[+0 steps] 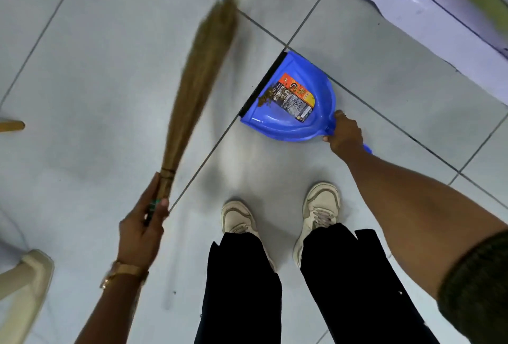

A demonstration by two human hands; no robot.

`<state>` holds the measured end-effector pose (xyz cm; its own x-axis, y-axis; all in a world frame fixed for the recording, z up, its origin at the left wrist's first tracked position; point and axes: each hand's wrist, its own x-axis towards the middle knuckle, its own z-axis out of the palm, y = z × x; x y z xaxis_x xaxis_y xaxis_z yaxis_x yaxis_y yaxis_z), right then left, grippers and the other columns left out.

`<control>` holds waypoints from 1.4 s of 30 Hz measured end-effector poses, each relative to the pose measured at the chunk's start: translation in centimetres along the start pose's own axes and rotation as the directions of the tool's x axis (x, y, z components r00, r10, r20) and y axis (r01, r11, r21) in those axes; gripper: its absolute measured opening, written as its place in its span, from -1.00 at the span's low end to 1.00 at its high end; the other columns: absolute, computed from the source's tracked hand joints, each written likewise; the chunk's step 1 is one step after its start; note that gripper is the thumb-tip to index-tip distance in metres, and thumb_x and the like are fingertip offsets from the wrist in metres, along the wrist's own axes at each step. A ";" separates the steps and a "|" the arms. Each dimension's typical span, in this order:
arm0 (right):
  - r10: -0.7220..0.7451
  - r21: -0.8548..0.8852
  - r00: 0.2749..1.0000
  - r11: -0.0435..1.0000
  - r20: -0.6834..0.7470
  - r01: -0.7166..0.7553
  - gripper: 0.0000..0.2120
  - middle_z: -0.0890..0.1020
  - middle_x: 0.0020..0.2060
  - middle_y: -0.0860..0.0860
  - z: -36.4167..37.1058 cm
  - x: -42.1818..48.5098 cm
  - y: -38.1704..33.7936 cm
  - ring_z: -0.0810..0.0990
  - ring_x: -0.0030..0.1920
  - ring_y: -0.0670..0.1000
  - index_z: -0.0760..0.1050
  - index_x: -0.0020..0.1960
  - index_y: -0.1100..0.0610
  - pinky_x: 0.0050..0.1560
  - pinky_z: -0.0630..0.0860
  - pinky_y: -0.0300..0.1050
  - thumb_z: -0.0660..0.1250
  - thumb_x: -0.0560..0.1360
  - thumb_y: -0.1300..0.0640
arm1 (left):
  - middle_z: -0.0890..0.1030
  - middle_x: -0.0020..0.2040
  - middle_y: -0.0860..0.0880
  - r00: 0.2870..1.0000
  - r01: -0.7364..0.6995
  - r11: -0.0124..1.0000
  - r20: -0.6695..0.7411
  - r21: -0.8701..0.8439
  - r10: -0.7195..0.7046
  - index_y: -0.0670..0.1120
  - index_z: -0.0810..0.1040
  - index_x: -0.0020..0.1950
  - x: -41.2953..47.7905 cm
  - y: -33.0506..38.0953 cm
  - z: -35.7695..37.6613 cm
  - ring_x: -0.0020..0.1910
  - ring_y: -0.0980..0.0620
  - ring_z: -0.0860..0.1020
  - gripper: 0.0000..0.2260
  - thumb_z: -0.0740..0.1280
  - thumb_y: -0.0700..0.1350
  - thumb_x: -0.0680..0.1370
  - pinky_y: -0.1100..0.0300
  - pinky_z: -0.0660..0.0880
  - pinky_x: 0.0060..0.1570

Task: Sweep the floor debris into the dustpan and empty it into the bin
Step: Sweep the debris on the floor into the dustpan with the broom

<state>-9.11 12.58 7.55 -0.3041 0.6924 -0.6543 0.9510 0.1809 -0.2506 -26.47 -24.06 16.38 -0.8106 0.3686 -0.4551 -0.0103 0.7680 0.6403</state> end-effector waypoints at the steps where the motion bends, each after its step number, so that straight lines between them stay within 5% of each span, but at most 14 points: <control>1: 0.008 -0.003 1.000 1.000 0.001 -0.008 -0.53 0.56 0.19 0.29 -0.2 -0.4 0.9 0.54 0.22 0.31 0.33 0.34 0.29 0.23 0.49 0.13 0.37 0.47 0.30 | 0.54 -0.32 0.02 0.999 0.029 0.999 -0.023 -0.032 -0.030 0.32 0.37 0.40 1.0 -0.2 -0.1 -0.58 0.14 0.29 -0.58 0.29 -0.03 0.58 0.44 0.31 -0.58; 6: 0.093 -0.059 0.996 0.994 -0.019 -0.094 -0.54 0.58 0.15 0.31 -1.7 -2.0 5.4 0.54 0.17 0.35 0.38 0.29 0.28 0.19 0.51 0.20 0.42 0.44 0.28 | 0.51 -0.23 -0.15 0.981 0.195 0.980 -0.018 0.025 -0.195 0.18 0.33 0.47 5.6 -1.6 0.7 -0.51 -0.06 0.34 -0.58 0.24 -0.04 0.61 0.36 0.37 -0.64; 11: 0.032 -0.125 0.999 0.992 0.008 -0.030 -0.49 0.59 0.13 0.30 -2.7 -0.1 5.0 0.56 0.15 0.34 0.37 0.29 0.25 0.15 0.51 0.17 0.47 0.41 0.24 | 0.57 -0.27 -0.07 0.987 0.112 0.970 0.087 0.217 -0.134 0.15 0.34 0.47 4.3 -3.1 2.8 -0.40 -0.09 0.44 -0.57 0.24 -0.10 0.61 0.01 0.53 -0.21; 15: -0.042 -0.145 0.999 0.989 0.010 0.043 -0.48 0.57 0.16 0.28 -2.2 2.3 1.6 0.55 0.19 0.33 0.36 0.29 0.23 0.19 0.49 0.16 0.47 0.41 0.22 | 0.61 -0.31 0.02 0.980 -0.022 0.954 0.195 0.300 -0.039 0.12 0.29 0.49 1.8 -3.6 4.0 -0.39 0.07 0.53 -0.54 0.20 -0.01 0.58 0.17 0.48 -0.23; 19: -0.052 -0.154 0.998 0.987 0.030 0.056 -0.45 0.54 0.21 0.28 -0.6 3.4 -1.1 0.52 0.23 0.33 0.32 0.34 0.22 0.22 0.47 0.17 0.46 0.42 0.22 | 0.58 -0.35 0.09 0.974 -0.025 0.985 0.227 0.170 -0.014 0.13 0.33 0.44 -0.8 -3.1 4.8 -0.51 0.25 0.49 -0.58 0.27 -0.07 0.59 0.46 0.42 -0.42; 27: -0.045 -0.009 0.999 0.999 0.018 0.046 -0.50 0.57 0.18 0.27 1.9 0.9 -1.2 0.53 0.21 0.31 0.32 0.33 0.27 0.23 0.50 0.15 0.41 0.46 0.23 | 0.50 -0.32 -0.03 0.989 0.105 0.981 0.124 -0.163 -0.086 0.28 0.41 0.38 -1.6 -0.5 3.6 -0.54 0.03 0.26 -0.57 0.30 -0.11 0.58 0.37 0.29 -0.56; 33: 0.107 0.142 0.994 0.985 -0.026 -0.103 -0.53 0.58 0.15 0.31 2.1 -2.9 3.6 0.54 0.18 0.32 0.32 0.31 0.33 0.13 0.47 0.13 0.39 0.47 0.27 | 0.53 -0.20 -0.16 0.998 0.058 0.994 -0.016 -0.091 -0.059 0.12 0.32 0.48 6.9 3.0 5.9 -0.42 -0.06 0.38 -0.57 0.25 -0.06 0.61 0.24 0.40 -0.45; 38: 0.280 0.132 0.959 0.953 -0.037 -0.273 -0.57 0.57 0.17 0.30 0.6 -3.6 8.9 0.54 0.17 0.32 0.35 0.26 0.31 0.13 0.49 0.09 0.41 0.46 0.29 | 0.52 -0.19 -0.13 0.990 0.089 0.996 0.110 -0.003 -0.088 0.15 0.32 0.49 13.0 3.7 9.5 -0.55 0.07 0.37 -0.57 0.23 -0.05 0.61 0.37 0.36 -0.61; 42: 0.286 0.053 0.958 0.957 0.007 -0.286 -0.49 0.52 0.23 0.31 -1.5 -1.7 10.4 0.51 0.23 0.34 0.32 0.32 0.28 0.19 0.47 0.14 0.43 0.45 0.26 | 0.55 -0.26 0.00 0.975 -0.010 0.990 0.222 0.138 -0.021 0.23 0.35 0.44 13.6 3.5 10.0 -0.48 0.11 0.43 -0.58 0.25 -0.01 0.58 0.12 0.49 -0.21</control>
<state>1.41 14.29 7.10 -0.0200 0.7102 -0.7037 0.9940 -0.0615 -0.0903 -31.66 -11.18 6.25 -0.6602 0.4591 -0.5945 0.0782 0.8292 0.5535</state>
